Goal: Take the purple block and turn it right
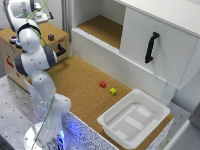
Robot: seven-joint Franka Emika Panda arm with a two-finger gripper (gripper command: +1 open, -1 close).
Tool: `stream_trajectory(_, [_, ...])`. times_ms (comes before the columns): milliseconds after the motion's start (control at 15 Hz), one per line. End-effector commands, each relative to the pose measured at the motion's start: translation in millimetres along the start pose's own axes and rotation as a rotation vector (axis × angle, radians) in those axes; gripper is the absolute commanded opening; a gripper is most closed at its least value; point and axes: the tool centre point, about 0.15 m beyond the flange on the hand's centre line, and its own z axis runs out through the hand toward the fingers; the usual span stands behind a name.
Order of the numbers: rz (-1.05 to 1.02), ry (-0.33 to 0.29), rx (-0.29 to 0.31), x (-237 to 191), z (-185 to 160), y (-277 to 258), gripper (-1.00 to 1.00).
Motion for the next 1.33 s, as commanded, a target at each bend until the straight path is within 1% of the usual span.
stream_trajectory(0, [-0.248,-0.089,0.100,21.5,32.2,89.8,1.00])
stream_trajectory(333, [-0.401,-0.087,0.142,32.9,62.3,119.8,1.00])
stream_trajectory(533, [-0.463,-0.102,0.176,42.2,82.3,114.6,1.00])
stream_trajectory(800, [-0.448,-0.102,0.210,46.6,102.2,107.9,1.00])
stream_trajectory(1000, [-0.415,-0.136,0.184,49.6,106.3,103.5,1.00])
stream_trajectory(1267, [-0.388,-0.162,0.159,50.5,109.2,88.7,1.00])
